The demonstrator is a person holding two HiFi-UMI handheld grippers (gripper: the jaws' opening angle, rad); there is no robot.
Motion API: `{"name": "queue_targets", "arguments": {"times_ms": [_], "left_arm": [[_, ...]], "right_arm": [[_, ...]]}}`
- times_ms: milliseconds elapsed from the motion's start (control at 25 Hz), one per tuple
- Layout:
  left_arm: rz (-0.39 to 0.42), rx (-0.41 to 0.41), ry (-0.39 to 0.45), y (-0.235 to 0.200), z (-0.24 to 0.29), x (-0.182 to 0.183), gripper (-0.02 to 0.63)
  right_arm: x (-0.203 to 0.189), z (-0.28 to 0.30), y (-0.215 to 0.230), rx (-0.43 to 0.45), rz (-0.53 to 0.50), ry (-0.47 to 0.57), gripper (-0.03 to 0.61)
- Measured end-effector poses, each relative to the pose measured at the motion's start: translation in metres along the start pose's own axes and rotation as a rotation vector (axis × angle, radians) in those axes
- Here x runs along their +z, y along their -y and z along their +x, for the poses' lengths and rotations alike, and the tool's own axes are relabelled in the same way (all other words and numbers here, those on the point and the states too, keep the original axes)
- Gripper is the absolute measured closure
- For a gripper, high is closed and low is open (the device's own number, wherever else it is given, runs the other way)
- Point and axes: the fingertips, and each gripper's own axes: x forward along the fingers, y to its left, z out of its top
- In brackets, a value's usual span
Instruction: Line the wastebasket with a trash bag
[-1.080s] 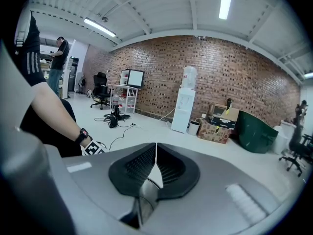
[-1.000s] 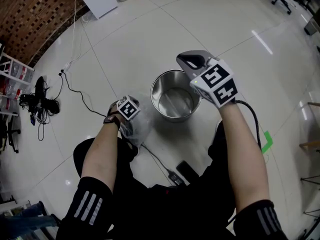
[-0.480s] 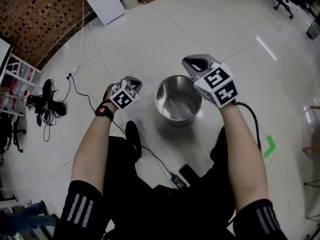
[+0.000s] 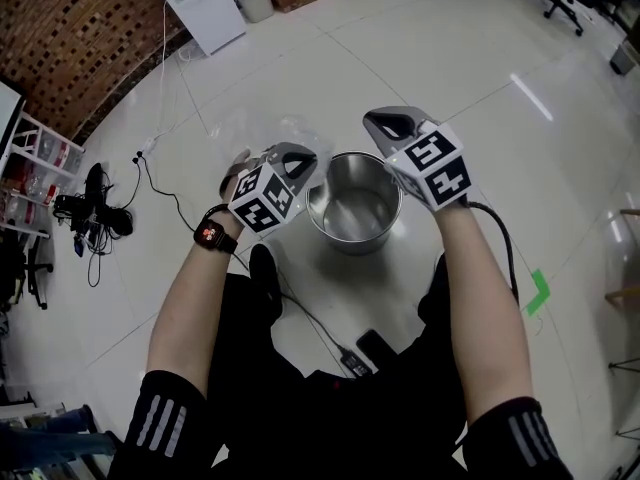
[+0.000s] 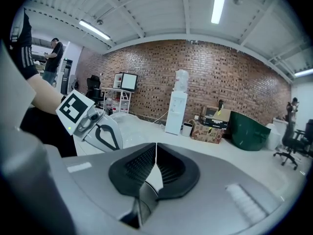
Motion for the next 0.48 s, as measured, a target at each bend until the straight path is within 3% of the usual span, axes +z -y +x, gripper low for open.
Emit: {"name": "queue_targets", "arguments": {"times_ms": [200,360,480], "left_arm": [[0.082,-0.074,0.065,0.044,0.016,0.034,0.620],[0.114,-0.161,0.114,0.082,0.034,0.053,0.620],[0.184,-0.221,0.114,0.108,0.047,0.060,0.620]], "right_arm": [[-0.009,0.002,0.002,-0.001,0.025,-0.032,0.566],[-0.025,0.008,-0.003,0.050,0.042,-0.084,0.563],[-0.046,0.019,-0.018,0.135,0.059,-0.173,0.495]]}}
